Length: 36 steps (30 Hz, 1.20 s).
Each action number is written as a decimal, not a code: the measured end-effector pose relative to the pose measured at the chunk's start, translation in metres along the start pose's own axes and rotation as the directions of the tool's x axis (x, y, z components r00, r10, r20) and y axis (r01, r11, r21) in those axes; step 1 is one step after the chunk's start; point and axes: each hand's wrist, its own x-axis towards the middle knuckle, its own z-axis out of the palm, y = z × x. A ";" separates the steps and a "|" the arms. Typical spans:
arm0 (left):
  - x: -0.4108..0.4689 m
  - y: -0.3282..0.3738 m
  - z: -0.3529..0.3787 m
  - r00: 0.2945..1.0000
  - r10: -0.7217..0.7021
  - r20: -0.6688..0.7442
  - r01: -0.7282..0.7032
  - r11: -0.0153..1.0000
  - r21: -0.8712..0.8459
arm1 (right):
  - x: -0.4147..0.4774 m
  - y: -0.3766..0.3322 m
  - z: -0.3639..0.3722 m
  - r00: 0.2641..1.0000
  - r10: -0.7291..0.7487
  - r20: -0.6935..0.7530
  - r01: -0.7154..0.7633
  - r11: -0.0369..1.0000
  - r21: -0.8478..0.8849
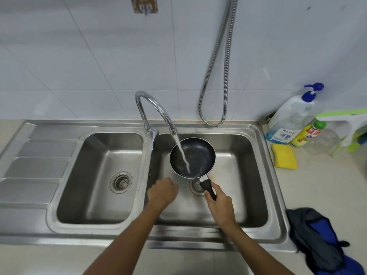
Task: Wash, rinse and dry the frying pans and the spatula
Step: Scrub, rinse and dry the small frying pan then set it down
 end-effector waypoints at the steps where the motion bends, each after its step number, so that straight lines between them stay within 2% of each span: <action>1: -0.006 0.005 0.009 1.000 0.010 0.018 -0.009 1.000 -0.025 | 0.001 -0.002 0.002 1.000 -0.004 0.007 0.004 1.000 0.008; 7: -0.020 0.018 0.034 0.993 0.017 0.119 -0.011 0.999 -0.050 | -0.009 0.006 -0.013 0.996 -0.068 0.062 0.071 0.996 -0.053; 12: -0.025 0.024 0.045 0.949 0.068 0.307 -0.039 0.994 -0.100 | 0.001 0.013 -0.022 0.999 -0.024 0.037 0.027 0.995 -0.092; 19: -0.026 0.041 0.039 0.932 0.153 0.329 -0.039 0.943 -0.329 | 0.000 -0.006 -0.004 0.988 -0.095 0.118 0.108 0.989 -0.103; 26: -0.023 0.035 0.044 0.895 0.176 0.409 -0.024 0.936 -0.351 | 0.002 0.007 -0.033 0.983 -0.066 0.174 0.108 0.964 -0.244; 29: -0.025 0.039 0.040 0.878 0.168 0.448 0.020 0.922 -0.386 | 0.014 -0.001 -0.043 0.979 -0.114 0.172 0.167 0.927 -0.335; 32: -0.030 0.054 0.034 0.841 0.190 0.507 0.157 0.811 -0.564 | 0.014 -0.010 -0.045 0.957 -0.213 0.195 0.278 0.863 -0.421; 36: -0.025 0.077 0.035 0.836 0.105 0.539 0.404 0.547 -0.733 | -0.003 -0.012 -0.040 0.937 -0.237 0.257 0.347 0.724 -0.596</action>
